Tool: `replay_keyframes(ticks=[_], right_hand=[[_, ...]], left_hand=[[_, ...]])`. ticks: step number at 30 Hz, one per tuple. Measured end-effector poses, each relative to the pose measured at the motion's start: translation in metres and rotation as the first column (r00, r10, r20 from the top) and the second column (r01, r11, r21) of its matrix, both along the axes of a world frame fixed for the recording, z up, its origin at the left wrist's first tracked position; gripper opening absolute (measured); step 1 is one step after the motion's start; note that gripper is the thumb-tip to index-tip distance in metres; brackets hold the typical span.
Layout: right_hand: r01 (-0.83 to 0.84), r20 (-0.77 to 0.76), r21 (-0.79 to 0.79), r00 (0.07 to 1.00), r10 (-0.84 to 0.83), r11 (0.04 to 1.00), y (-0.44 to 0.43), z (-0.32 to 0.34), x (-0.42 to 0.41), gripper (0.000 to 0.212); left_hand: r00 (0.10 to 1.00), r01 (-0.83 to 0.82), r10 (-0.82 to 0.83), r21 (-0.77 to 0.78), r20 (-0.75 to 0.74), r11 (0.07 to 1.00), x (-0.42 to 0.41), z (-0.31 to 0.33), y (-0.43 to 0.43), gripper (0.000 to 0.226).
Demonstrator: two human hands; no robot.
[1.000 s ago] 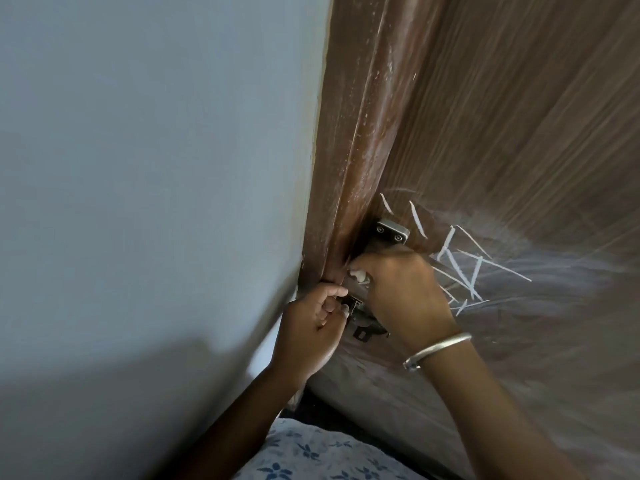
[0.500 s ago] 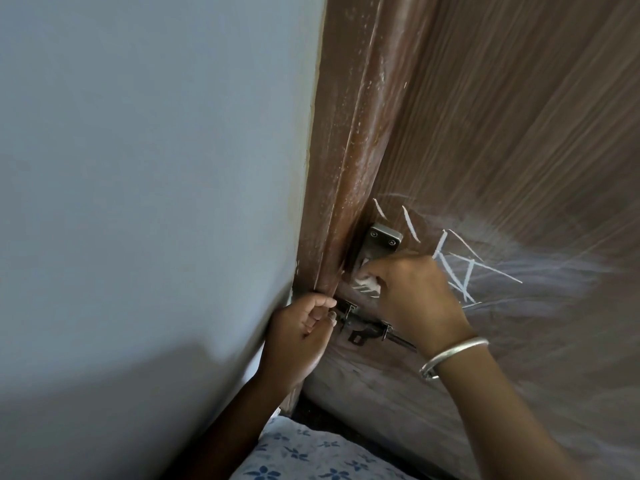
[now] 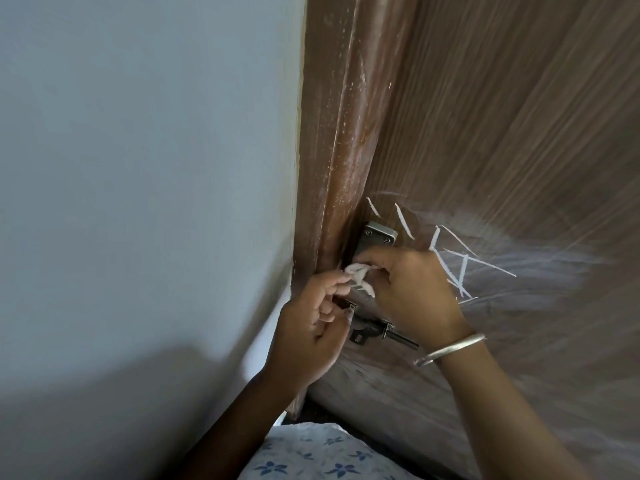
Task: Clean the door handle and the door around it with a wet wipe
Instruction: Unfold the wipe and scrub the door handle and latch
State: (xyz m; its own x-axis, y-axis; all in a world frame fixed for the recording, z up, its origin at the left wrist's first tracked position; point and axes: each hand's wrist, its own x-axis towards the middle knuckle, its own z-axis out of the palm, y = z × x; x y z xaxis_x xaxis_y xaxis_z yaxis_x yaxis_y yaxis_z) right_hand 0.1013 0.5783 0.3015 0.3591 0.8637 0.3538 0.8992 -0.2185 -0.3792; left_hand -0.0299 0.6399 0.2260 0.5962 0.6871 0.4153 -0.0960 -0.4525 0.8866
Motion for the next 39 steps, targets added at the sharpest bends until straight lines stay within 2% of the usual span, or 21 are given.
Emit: replay_keyframes(ticks=[3, 5, 9, 11, 13, 20, 25, 29, 31, 35, 39], right_hand=[[0.046, -0.165, 0.200, 0.986, -0.013, 0.979, -0.002, -0.002, -0.010, 0.004], [0.078, -0.250, 0.234, 0.968, -0.018, 0.969, -0.002, -0.008, -0.016, 0.001], [0.039, -0.561, 0.115, 0.828, 0.032, 0.993, -0.010, -0.015, -0.019, 0.034], [0.042, -0.616, 0.132, 0.786, 0.049, 0.990, -0.019, -0.018, -0.017, 0.044], [0.087, -0.627, 0.177, 0.778, 0.045, 0.980, -0.029, -0.019, -0.015, 0.047], [0.177, -0.579, 0.258, 0.816, 0.005, 0.950, -0.048, -0.016, -0.004, 0.045], [0.225, -0.585, 0.280, 0.811, -0.020, 0.933, -0.050, -0.017, 0.001, 0.039], [0.212, -0.554, 0.279, 0.832, -0.023, 0.937, -0.049, -0.016, 0.002, 0.038], [0.208, -0.544, 0.273, 0.839, -0.027, 0.939, -0.049, -0.017, 0.002, 0.037], [0.185, -0.504, 0.273, 0.864, -0.023, 0.944, -0.046, -0.017, 0.001, 0.033], [0.191, -0.485, 0.273, 0.874, -0.036, 0.943, -0.043, -0.015, 0.003, 0.030]], left_hand=[[1.000, 0.019, -0.020, 0.096, 0.007, 0.995, 0.002, 0.011, -0.003, 0.050], [1.000, 0.008, -0.005, 0.141, -0.022, 0.990, 0.002, 0.016, -0.004, 0.050], [0.980, 0.088, -0.087, -0.002, -0.177, 0.996, 0.004, 0.025, -0.008, 0.060], [0.953, 0.119, -0.124, -0.034, -0.277, 0.992, 0.008, 0.025, -0.009, 0.063], [0.941, 0.129, -0.153, -0.100, -0.301, 0.987, 0.014, 0.026, -0.010, 0.061], [0.924, 0.109, -0.201, -0.279, -0.325, 0.954, 0.033, 0.029, -0.001, 0.081], [0.900, 0.089, -0.150, -0.165, -0.408, 0.982, 0.029, 0.026, 0.004, 0.073], [0.870, 0.035, -0.118, -0.178, -0.478, 0.983, 0.023, 0.024, 0.005, 0.065], [0.878, 0.052, -0.158, -0.239, -0.453, 0.970, 0.025, 0.027, 0.005, 0.068], [0.914, 0.152, -0.305, -0.471, -0.269, 0.869, 0.032, 0.027, 0.003, 0.078], [0.901, 0.120, -0.291, -0.461, -0.321, 0.879, 0.026, 0.026, 0.007, 0.079]])
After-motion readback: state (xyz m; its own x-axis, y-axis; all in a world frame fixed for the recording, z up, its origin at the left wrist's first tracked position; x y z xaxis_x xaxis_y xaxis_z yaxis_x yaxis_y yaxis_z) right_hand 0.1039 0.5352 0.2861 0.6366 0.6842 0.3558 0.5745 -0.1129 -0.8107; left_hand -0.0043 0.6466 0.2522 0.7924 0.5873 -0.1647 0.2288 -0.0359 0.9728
